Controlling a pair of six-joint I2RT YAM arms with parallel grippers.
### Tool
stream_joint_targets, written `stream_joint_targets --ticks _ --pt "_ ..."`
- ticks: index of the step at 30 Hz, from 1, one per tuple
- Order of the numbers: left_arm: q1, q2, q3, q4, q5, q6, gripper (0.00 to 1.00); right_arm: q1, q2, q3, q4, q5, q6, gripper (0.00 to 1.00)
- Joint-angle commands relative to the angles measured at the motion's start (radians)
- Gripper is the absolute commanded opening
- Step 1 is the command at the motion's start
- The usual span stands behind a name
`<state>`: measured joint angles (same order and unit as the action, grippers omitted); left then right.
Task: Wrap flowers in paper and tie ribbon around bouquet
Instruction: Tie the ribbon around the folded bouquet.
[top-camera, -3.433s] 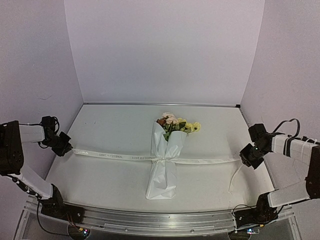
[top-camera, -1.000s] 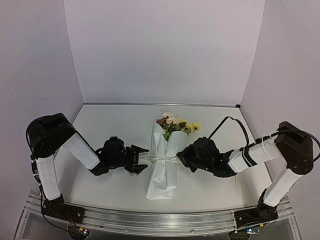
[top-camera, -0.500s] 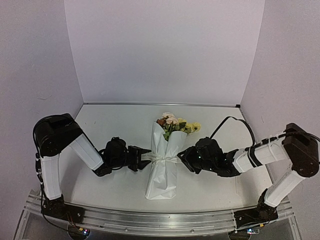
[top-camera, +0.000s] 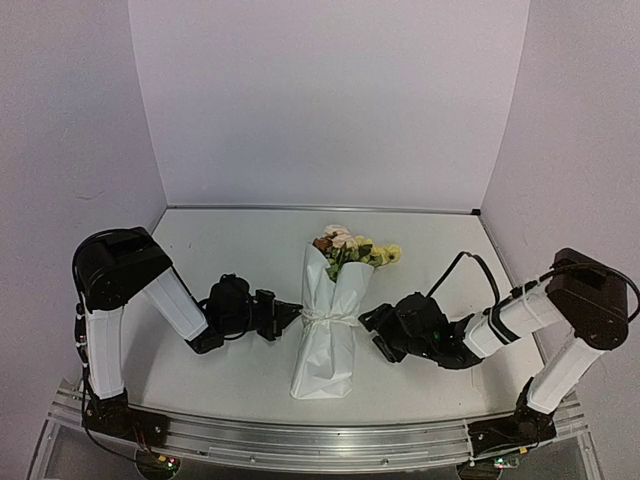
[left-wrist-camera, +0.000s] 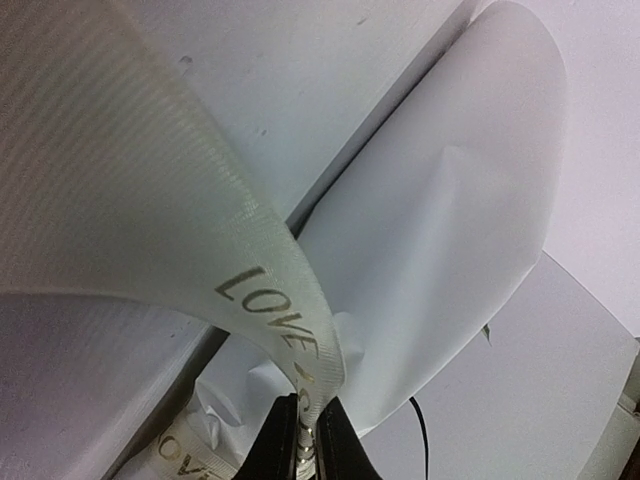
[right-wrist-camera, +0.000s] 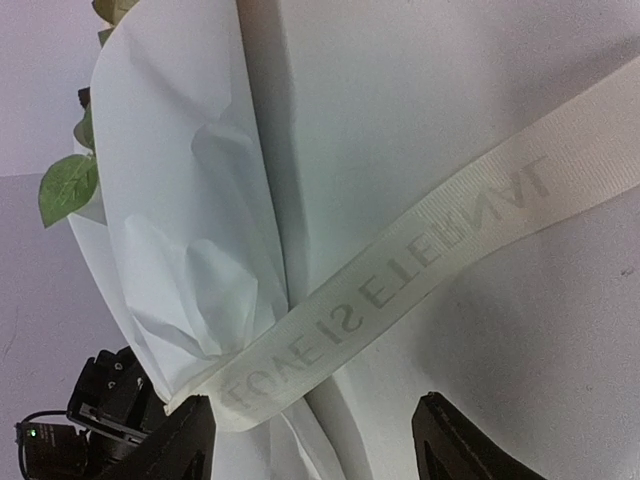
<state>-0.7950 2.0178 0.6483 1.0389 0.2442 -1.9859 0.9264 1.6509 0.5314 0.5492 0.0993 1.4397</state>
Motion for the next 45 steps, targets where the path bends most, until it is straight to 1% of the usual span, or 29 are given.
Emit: stream_joint_targets --ticks 1,5,9,14,18,25,30,31,36,40,42,43,45 --pt "0.008 0.023 0.01 -0.028 0.041 0.012 0.05 -0.003 0.056 -0.002 0.123 0.048 0.049 0.71" --pt "0.009 0.011 0.02 -0.064 0.059 0.037 0.02 -0.022 0.093 -0.008 0.195 0.075 0.081 0.68" --pt "0.019 -0.007 0.013 -0.082 0.064 0.056 0.0 -0.04 0.104 -0.015 0.212 0.106 0.094 0.63" --pt "0.025 -0.023 0.018 -0.119 0.082 0.096 0.0 -0.066 0.133 -0.012 0.23 0.088 0.09 0.56" --pt "0.03 -0.032 0.031 -0.164 0.107 0.143 0.0 -0.085 0.172 0.003 0.253 0.063 0.087 0.54" --pt "0.034 -0.051 0.038 -0.227 0.123 0.194 0.0 -0.103 0.184 -0.01 0.286 0.058 0.09 0.31" --pt "0.036 -0.071 0.047 -0.284 0.119 0.253 0.0 -0.116 0.156 -0.028 0.286 0.067 0.064 0.04" --pt "0.038 -0.078 0.052 -0.309 0.117 0.272 0.0 -0.118 0.15 -0.031 0.285 0.07 0.059 0.0" --pt "0.049 -0.13 0.063 -0.448 0.079 0.379 0.0 -0.121 0.126 -0.055 0.284 0.085 0.038 0.0" --pt "0.06 -0.182 0.075 -0.57 0.022 0.481 0.0 -0.121 0.101 -0.069 0.281 0.095 0.013 0.0" --pt "0.067 -0.203 0.095 -0.648 -0.014 0.545 0.0 -0.122 0.084 -0.074 0.259 0.106 0.004 0.0" --pt "0.069 -0.215 0.115 -0.714 -0.029 0.588 0.0 -0.124 0.071 -0.075 0.241 0.11 0.0 0.0" --pt "0.073 -0.235 0.145 -0.82 -0.087 0.654 0.0 -0.131 0.039 -0.087 0.175 0.118 0.0 0.0"
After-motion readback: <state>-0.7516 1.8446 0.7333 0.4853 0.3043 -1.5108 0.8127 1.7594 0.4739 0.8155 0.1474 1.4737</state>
